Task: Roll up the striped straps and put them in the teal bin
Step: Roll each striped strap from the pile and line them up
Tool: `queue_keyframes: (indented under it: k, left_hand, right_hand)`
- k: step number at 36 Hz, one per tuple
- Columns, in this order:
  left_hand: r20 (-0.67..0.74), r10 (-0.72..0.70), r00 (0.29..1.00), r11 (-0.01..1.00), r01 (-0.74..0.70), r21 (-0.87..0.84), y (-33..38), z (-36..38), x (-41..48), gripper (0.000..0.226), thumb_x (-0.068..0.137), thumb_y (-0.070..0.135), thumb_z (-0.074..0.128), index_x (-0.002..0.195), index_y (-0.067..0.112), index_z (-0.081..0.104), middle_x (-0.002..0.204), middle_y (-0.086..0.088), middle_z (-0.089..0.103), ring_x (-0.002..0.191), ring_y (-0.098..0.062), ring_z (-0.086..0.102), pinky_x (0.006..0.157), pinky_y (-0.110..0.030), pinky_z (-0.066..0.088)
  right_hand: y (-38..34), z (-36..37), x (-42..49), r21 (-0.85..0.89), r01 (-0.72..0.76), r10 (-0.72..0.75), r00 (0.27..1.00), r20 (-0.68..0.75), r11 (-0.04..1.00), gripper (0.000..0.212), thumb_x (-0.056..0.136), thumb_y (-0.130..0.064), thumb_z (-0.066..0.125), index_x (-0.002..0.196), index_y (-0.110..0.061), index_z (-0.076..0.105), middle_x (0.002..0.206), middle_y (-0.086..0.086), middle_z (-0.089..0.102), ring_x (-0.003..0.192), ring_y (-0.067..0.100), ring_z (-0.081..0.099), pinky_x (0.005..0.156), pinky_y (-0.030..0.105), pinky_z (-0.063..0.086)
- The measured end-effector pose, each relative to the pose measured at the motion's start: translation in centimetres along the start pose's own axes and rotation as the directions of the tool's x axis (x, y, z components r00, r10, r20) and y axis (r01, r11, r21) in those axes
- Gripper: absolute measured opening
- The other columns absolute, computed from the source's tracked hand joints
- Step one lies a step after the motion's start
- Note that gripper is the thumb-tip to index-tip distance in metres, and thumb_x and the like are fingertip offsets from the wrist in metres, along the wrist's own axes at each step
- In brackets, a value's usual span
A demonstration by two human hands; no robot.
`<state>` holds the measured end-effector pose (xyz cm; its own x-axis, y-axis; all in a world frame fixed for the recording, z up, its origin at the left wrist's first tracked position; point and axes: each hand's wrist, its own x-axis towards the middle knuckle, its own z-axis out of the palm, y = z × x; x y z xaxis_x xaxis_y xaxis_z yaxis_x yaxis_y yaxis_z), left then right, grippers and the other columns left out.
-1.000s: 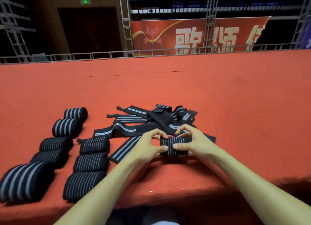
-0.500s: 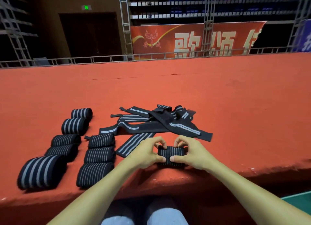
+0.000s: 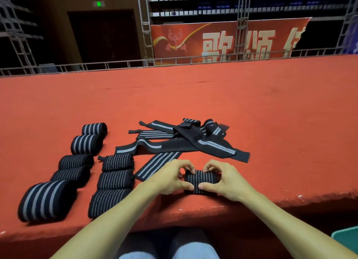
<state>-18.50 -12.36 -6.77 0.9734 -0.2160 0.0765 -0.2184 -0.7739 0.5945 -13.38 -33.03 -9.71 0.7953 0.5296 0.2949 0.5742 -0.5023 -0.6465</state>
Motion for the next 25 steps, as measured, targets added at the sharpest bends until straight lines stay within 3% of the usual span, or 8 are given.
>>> queue_keyframes:
  k: [3,8,13,20,25]
  left_hand:
    - [-0.004,0.002,1.0,1.0,-0.002,-0.005,-0.1,0.03,-0.02,0.036,0.078,0.02,0.084,0.107,0.02,0.064,0.116,0.0,0.063,0.085,-0.015,0.053,0.072,-0.012,0.044]
    - [-0.013,0.005,1.0,1.0,-0.005,-0.015,-0.12,0.17,-0.34,0.034,0.079,0.02,0.083,0.106,0.023,0.063,0.118,0.001,0.061,0.085,-0.009,0.054,0.071,-0.005,0.04]
    - [-0.018,0.004,1.0,1.0,-0.005,-0.029,-0.27,0.39,-0.24,0.035,0.076,0.021,0.085,0.103,0.027,0.063,0.116,0.001,0.062,0.097,-0.024,0.062,0.09,-0.033,0.052]
    - [-0.02,0.014,1.0,1.0,-0.014,-0.023,-0.41,0.4,-0.28,0.036,0.079,0.019,0.083,0.11,0.02,0.064,0.119,0.001,0.061,0.081,-0.009,0.052,0.072,-0.007,0.041]
    - [-0.015,0.024,1.0,0.999,-0.025,-0.034,-0.51,0.35,-0.26,0.035,0.079,0.02,0.083,0.108,0.022,0.063,0.117,0.003,0.061,0.083,-0.012,0.055,0.077,-0.016,0.046]
  right_hand:
    - [0.05,0.09,-0.09,0.005,-0.007,0.007,1.0,-0.003,1.0,0.036,0.068,-0.038,0.088,0.085,-0.033,0.057,0.078,-0.012,0.061,0.064,-0.001,0.052,0.064,0.021,0.041]
    - [-0.07,0.15,-0.27,0.025,-0.023,0.023,1.0,-0.019,0.999,0.035,0.068,-0.036,0.087,0.081,-0.035,0.055,0.073,-0.014,0.06,0.062,0.003,0.052,0.061,0.027,0.049]
    - [-0.02,0.25,-0.42,0.028,-0.027,0.028,0.999,-0.028,0.999,0.036,0.068,-0.038,0.087,0.082,-0.036,0.054,0.074,-0.013,0.06,0.065,0.006,0.054,0.064,0.032,0.052]
    - [-0.29,0.24,-0.63,0.046,-0.041,0.043,0.999,-0.029,0.998,0.035,0.068,-0.038,0.087,0.082,-0.036,0.054,0.074,-0.012,0.06,0.064,0.008,0.054,0.063,0.039,0.056]
    - [-0.46,0.21,-0.75,0.028,-0.049,0.05,0.998,-0.029,0.998,0.035,0.07,-0.039,0.086,0.086,-0.033,0.055,0.079,-0.01,0.062,0.068,0.01,0.058,0.065,0.035,0.055]
